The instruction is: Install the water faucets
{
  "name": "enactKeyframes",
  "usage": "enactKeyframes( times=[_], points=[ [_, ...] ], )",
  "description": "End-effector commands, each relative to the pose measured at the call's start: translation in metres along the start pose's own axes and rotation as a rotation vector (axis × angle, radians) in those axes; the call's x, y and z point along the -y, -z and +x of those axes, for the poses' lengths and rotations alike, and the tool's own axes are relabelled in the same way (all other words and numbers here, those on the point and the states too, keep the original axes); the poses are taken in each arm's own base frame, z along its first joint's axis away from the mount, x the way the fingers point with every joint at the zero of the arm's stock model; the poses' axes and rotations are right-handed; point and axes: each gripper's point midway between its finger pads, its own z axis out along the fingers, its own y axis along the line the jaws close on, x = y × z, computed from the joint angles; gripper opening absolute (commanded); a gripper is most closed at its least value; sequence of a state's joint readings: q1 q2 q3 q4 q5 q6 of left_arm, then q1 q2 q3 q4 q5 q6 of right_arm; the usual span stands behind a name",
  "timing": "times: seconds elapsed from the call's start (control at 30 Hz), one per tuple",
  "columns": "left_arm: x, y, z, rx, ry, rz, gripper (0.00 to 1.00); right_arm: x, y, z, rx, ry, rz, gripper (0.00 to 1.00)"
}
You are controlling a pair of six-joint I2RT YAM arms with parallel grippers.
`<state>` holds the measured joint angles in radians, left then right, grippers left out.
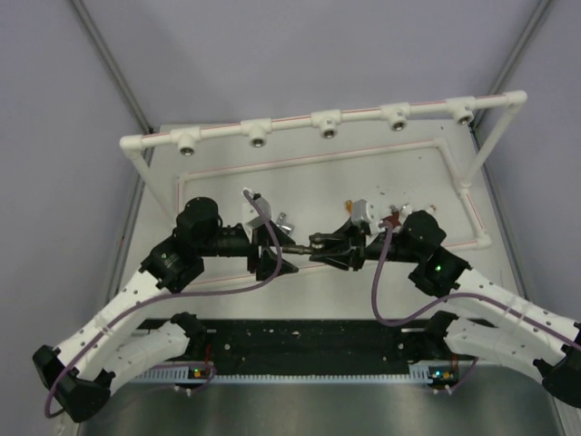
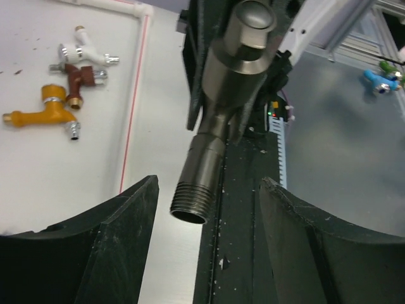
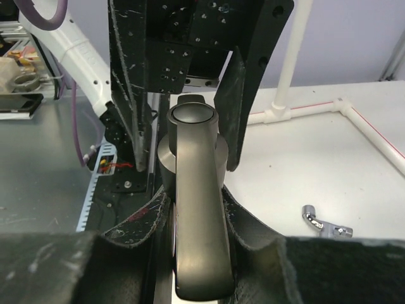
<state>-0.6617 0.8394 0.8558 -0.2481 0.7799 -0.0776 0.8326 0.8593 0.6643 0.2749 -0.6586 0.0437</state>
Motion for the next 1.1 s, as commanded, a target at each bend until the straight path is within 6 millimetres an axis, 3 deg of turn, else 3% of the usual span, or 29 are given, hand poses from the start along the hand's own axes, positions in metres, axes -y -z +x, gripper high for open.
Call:
enactKeyframes(
  times=[0.0,0.23,0.37,0.47,0.53,0.6,0.73,0.77,0.9,1.07],
  points=[
    [0.036,0.005,-0.011,0.027,-0.096,0.211,0.69,-0.008,0.001,-0.042,0.102,0.093,-0.048,0.00],
    [0.035,0.001,-0.012,0.045,-0.090,0.225,0.63,-0.011,-0.002,-0.036,0.093,0.085,-0.077,0.00],
    [0.033,-0.002,-0.010,0.037,-0.076,0.234,0.50,-0.013,-0.003,-0.036,0.102,0.082,-0.089,0.00],
    [0.033,-0.002,-0.011,0.037,-0.076,0.234,0.31,-0.012,-0.003,-0.035,0.104,0.082,-0.089,0.00],
    [0.033,-0.002,-0.011,0.040,-0.078,0.231,0.05,-0.013,-0.003,-0.035,0.106,0.076,-0.092,0.00],
    [0.032,-0.002,-0.014,0.052,-0.084,0.224,0.00,-0.014,-0.002,-0.036,0.123,0.072,-0.094,0.01],
    [0.036,-0.002,-0.019,0.122,-0.096,0.238,0.00,-0.021,-0.002,-0.039,0.168,0.060,-0.126,0.44],
    [0.038,-0.001,-0.020,0.138,-0.091,0.246,0.00,-0.022,-0.001,-0.040,0.177,0.059,-0.131,0.50],
    [0.042,-0.001,-0.025,0.174,-0.076,0.267,0.00,-0.026,-0.003,-0.041,0.185,0.044,-0.167,0.63],
    [0.044,-0.001,-0.028,0.182,-0.067,0.281,0.00,-0.029,-0.007,-0.039,0.181,0.024,-0.198,0.63]
  ],
)
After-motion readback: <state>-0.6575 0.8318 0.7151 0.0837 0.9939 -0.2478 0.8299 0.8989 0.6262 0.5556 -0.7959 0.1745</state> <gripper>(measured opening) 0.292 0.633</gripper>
